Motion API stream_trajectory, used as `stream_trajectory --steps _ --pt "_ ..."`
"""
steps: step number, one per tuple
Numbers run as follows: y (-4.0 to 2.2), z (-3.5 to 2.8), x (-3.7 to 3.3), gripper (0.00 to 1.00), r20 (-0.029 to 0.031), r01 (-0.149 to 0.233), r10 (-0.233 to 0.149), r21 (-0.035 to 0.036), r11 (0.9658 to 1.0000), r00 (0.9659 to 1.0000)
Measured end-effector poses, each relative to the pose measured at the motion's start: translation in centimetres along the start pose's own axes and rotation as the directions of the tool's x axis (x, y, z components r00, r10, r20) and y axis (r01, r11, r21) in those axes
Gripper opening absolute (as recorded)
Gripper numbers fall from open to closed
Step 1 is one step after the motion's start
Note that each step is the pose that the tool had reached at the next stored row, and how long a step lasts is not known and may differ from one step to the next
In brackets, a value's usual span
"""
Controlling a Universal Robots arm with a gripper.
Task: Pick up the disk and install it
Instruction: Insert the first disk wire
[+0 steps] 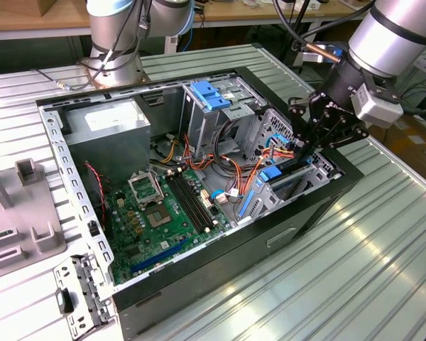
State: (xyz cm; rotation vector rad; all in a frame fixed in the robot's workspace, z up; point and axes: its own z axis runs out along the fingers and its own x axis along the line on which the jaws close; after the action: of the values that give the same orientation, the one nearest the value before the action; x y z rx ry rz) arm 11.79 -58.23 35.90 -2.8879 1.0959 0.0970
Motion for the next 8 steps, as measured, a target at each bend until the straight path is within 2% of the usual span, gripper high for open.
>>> stream_trajectory --steps 8 --pt "0.01 0.00 0.01 0.17 -0.0012 -0.047 0.047 0.0037 0.9989 0.9989"
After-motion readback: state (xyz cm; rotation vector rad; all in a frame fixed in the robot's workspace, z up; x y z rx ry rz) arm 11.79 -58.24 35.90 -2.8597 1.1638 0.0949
